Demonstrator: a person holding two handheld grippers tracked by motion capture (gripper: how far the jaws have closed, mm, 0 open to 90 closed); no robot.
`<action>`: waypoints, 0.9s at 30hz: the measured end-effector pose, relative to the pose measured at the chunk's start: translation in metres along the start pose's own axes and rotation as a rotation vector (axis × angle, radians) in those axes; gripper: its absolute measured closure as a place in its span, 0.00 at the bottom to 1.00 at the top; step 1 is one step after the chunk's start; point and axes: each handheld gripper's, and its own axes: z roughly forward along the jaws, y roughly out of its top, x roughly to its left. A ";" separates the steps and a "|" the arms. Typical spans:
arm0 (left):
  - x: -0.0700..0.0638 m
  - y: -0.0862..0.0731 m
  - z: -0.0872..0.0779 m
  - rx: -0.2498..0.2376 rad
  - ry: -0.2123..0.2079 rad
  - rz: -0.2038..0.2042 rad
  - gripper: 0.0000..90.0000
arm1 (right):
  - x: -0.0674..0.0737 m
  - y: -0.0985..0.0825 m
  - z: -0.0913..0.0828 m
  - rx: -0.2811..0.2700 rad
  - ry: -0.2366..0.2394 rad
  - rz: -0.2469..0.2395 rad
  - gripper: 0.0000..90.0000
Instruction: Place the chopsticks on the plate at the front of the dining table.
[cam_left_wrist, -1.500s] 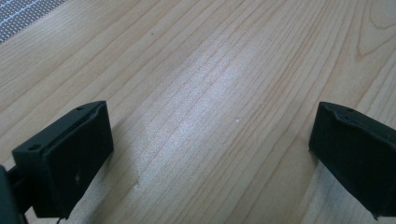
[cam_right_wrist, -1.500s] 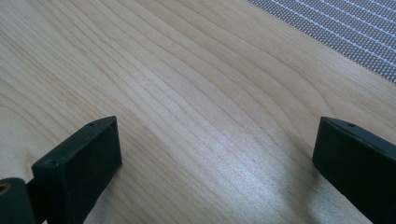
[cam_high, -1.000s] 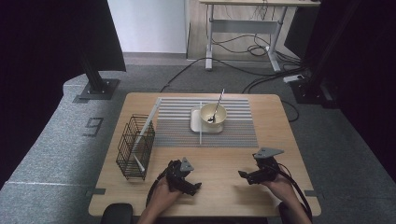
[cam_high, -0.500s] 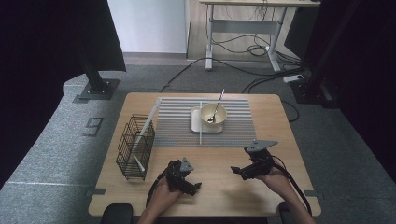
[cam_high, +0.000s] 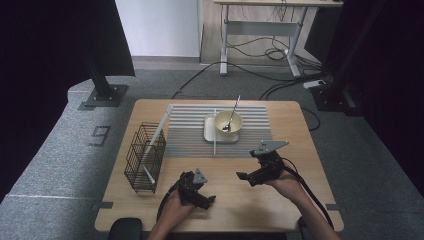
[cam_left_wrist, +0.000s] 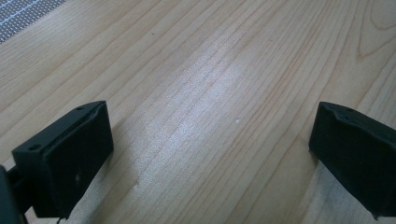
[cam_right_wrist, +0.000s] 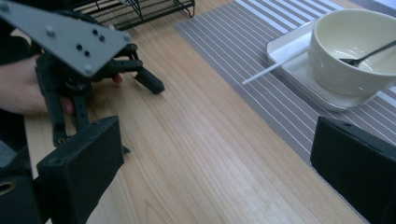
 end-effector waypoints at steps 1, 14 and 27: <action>0.000 0.000 0.000 0.000 0.000 -0.001 0.00 | 0.001 0.006 0.002 -0.003 -0.001 -0.013 0.03; 0.000 0.000 0.000 0.000 0.000 -0.001 0.00 | 0.007 0.039 0.011 0.002 0.022 -0.029 0.03; 0.000 0.000 0.000 0.000 0.000 -0.003 0.00 | 0.023 0.073 0.024 0.013 0.049 -0.073 0.04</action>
